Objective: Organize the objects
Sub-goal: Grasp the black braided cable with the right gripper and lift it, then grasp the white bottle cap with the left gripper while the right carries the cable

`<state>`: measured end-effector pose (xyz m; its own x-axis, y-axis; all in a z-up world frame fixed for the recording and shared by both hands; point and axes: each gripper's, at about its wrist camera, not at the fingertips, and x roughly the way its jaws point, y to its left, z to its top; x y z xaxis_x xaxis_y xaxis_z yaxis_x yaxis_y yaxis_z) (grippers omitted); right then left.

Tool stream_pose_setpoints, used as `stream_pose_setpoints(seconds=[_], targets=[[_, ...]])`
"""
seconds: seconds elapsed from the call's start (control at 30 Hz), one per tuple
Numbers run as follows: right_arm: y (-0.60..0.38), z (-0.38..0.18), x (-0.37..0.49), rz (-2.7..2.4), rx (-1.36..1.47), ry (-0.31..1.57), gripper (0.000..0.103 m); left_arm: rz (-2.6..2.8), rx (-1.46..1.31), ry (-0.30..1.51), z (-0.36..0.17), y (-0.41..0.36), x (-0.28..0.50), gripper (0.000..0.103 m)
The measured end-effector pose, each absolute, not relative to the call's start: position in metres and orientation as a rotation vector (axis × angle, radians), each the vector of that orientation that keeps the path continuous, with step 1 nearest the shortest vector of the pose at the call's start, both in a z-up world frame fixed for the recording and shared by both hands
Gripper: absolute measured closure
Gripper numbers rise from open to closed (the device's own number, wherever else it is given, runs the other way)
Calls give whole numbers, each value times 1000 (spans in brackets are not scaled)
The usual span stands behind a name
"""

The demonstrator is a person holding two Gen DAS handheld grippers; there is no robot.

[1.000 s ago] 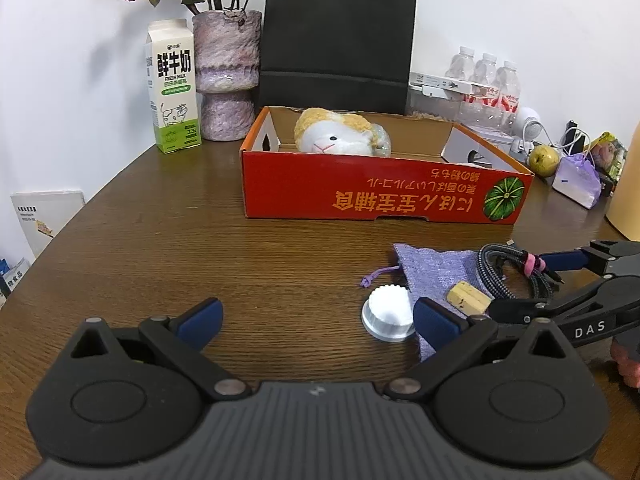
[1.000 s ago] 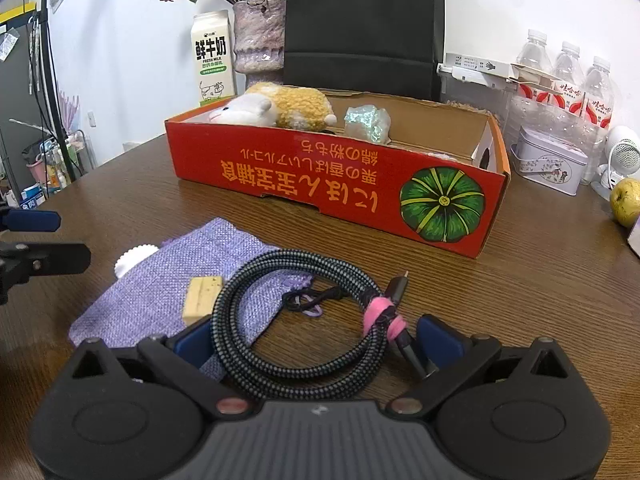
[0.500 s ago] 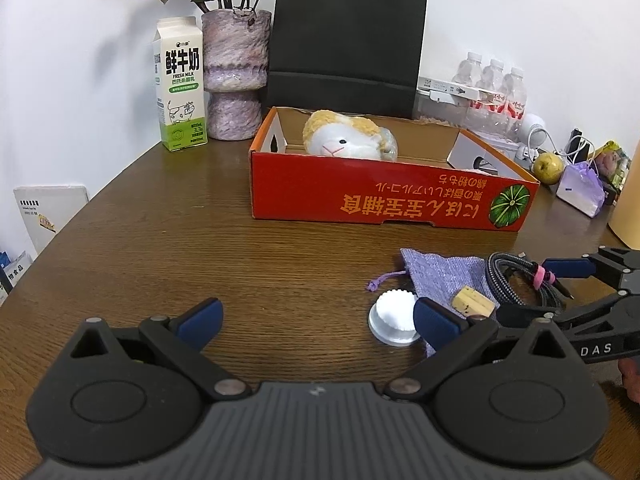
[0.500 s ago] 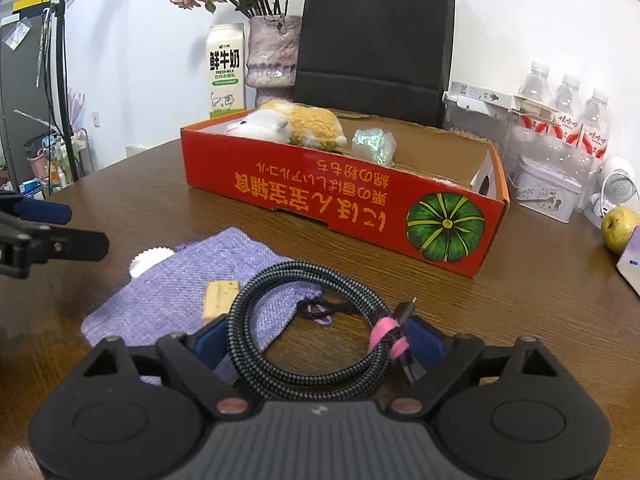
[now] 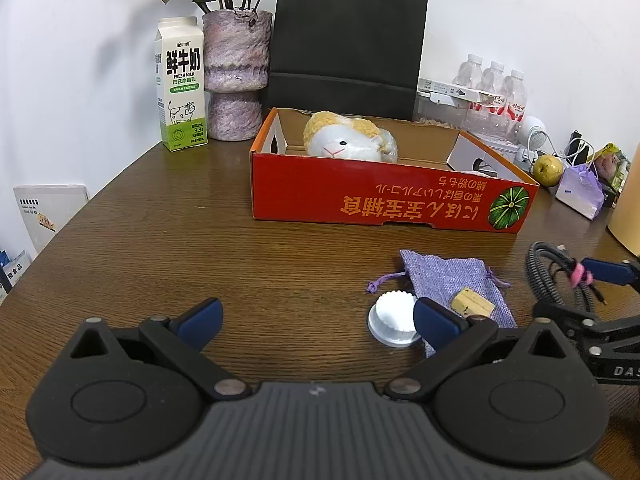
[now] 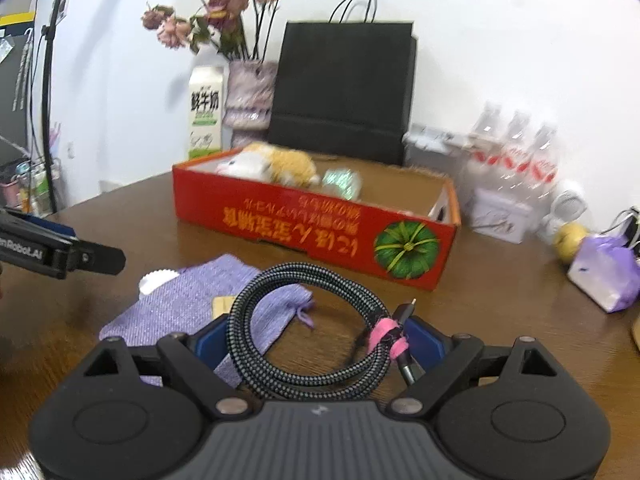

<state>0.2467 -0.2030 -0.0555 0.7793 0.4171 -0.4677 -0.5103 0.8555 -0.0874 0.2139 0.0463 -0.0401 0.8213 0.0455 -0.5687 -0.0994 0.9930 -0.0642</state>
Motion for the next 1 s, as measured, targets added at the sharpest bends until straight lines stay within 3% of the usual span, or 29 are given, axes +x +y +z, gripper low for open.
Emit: stream_pose_setpoints(seconds=[0.53,1.0], targets=[[-227,-47,202,357,-142,322,13,78,-86,604,-42,46,214,0],[-227,-48,207,329,-123,330,13,115,-48,654,-58,39,232,0]])
